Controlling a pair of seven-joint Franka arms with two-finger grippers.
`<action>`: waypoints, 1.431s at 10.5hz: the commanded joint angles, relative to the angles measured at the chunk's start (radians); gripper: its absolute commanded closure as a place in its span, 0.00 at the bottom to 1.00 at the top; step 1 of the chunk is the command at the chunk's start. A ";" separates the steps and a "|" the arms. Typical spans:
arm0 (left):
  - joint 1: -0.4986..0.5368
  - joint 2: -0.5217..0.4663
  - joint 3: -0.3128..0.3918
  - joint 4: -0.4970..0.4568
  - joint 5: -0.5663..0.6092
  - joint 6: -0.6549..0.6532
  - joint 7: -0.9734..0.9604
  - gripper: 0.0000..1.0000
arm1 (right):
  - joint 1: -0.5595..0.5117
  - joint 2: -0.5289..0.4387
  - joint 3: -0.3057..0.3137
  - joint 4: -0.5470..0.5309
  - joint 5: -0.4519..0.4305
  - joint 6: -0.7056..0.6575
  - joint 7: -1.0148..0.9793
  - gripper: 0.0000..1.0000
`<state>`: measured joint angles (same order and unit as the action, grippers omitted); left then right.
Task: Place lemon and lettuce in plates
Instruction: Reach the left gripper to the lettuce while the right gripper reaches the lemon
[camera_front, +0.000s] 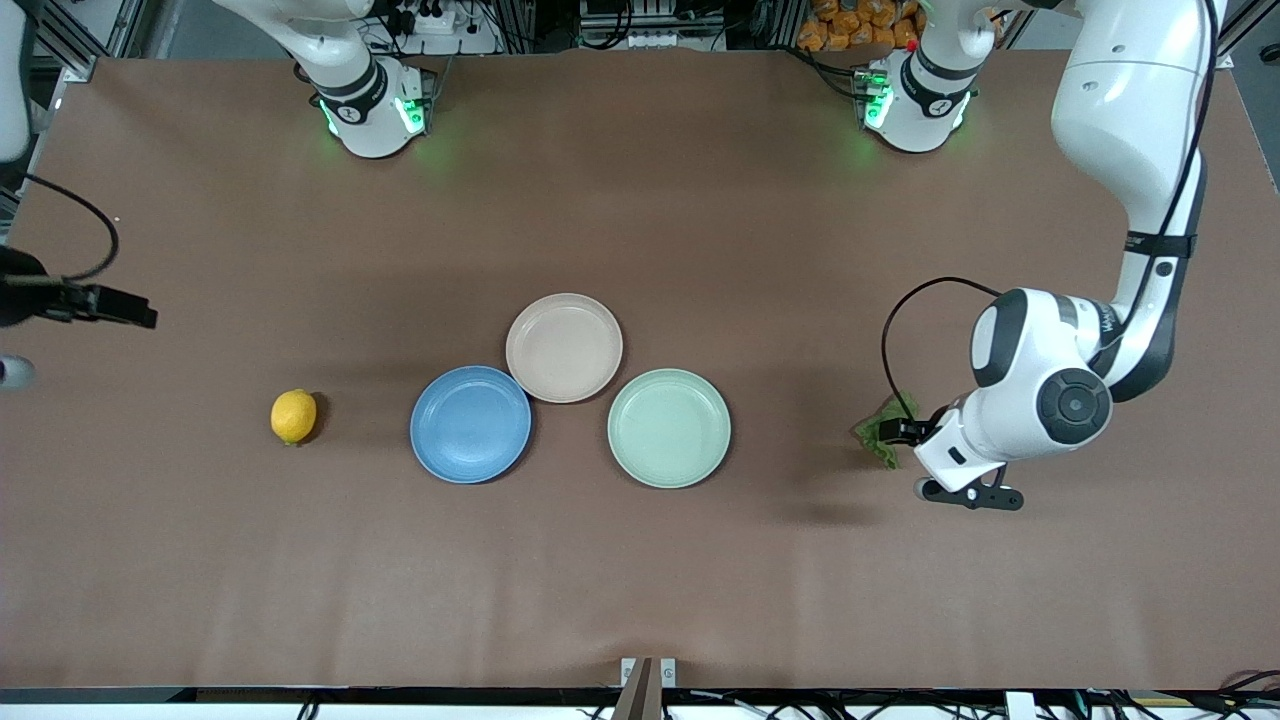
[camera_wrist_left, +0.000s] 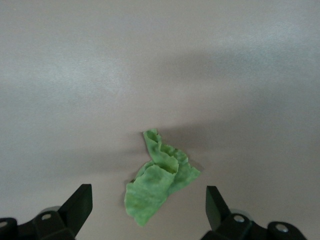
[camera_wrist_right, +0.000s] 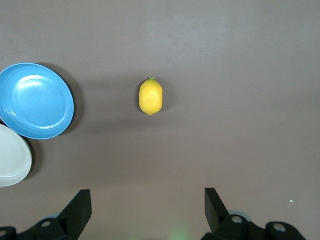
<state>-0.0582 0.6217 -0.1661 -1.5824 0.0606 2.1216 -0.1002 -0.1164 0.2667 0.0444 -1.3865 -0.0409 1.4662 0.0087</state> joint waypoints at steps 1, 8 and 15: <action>0.001 -0.014 -0.001 -0.063 0.027 0.083 -0.009 0.00 | 0.023 0.046 0.009 0.004 -0.013 0.022 0.005 0.00; -0.006 -0.005 0.000 -0.183 0.028 0.248 -0.023 0.00 | 0.023 0.134 0.009 0.004 -0.011 0.147 -0.004 0.00; -0.034 0.039 0.005 -0.183 0.028 0.288 -0.035 0.00 | 0.003 0.221 0.009 -0.193 -0.010 0.506 -0.004 0.00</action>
<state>-0.0816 0.6518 -0.1662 -1.7608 0.0608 2.3854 -0.1049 -0.0978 0.4999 0.0435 -1.4980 -0.0412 1.8757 0.0081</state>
